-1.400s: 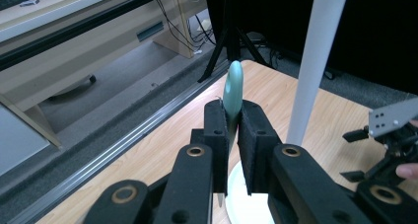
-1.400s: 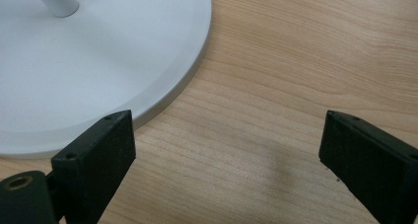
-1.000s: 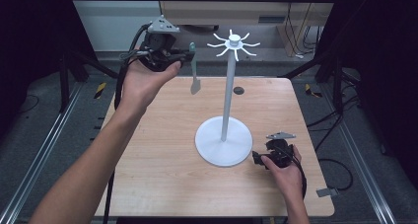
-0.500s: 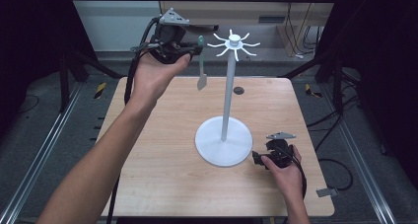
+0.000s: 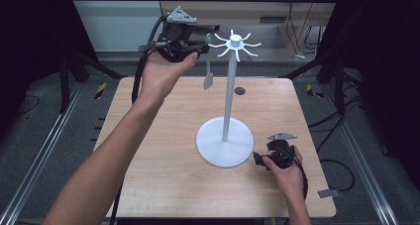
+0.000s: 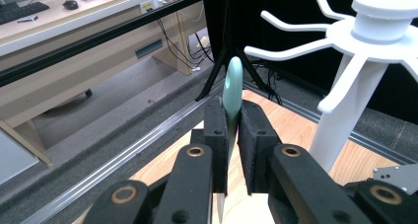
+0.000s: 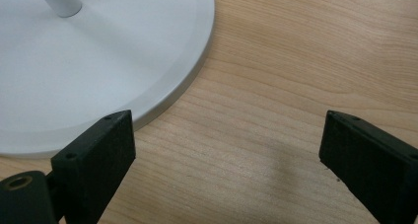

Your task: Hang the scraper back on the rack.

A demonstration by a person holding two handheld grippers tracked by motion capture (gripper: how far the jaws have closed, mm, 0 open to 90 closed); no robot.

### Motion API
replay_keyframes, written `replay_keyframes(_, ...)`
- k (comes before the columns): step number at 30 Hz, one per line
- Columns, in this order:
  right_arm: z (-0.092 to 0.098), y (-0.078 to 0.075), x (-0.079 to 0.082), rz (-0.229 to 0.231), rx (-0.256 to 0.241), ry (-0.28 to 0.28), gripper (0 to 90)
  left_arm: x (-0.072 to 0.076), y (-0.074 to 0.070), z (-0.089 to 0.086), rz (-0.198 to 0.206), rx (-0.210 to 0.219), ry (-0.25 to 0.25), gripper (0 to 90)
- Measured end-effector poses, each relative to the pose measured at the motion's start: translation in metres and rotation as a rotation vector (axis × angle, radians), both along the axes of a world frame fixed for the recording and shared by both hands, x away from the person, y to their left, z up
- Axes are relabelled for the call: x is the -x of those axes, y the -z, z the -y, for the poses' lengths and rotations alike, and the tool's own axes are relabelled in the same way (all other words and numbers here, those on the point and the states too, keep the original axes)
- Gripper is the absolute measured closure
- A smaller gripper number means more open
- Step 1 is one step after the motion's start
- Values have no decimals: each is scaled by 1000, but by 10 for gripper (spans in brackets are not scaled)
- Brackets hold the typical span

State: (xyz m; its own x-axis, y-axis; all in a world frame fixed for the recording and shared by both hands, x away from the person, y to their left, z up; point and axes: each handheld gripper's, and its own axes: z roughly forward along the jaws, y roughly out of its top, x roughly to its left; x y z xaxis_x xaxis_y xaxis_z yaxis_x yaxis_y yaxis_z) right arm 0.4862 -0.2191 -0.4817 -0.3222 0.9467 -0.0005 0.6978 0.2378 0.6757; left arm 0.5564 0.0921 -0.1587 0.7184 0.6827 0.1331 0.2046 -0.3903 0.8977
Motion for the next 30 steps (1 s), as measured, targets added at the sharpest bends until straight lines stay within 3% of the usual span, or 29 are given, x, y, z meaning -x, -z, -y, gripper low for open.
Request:
replay_keyframes(7,1,0,0,3,-2,1,72,-5,1,5,-3,3,2,826)
replay_keyframes(13,1,0,0,4,-3,0,72,-8,3,7,-3,34,4,826)
replay_keyframes(30,1,1,0,-1,-4,4,72,-5,2,9,14,30,30,826)
